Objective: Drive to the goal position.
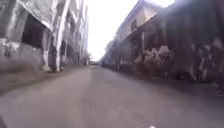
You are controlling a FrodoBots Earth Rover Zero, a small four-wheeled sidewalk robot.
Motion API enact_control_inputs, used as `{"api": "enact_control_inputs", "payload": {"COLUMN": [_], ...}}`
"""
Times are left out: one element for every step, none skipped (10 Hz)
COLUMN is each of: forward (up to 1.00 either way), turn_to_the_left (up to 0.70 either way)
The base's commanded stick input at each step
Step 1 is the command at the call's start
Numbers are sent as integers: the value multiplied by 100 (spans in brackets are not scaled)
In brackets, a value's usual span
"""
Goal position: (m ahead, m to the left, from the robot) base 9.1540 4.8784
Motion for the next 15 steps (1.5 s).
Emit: {"api": "enact_control_inputs", "payload": {"forward": [50,50,50,50,50,50,50,50,50,50,50,50,50,50,50], "turn_to_the_left": [28,50,50,27,0,0,0,0,0,0,0,0,0,0,0]}}
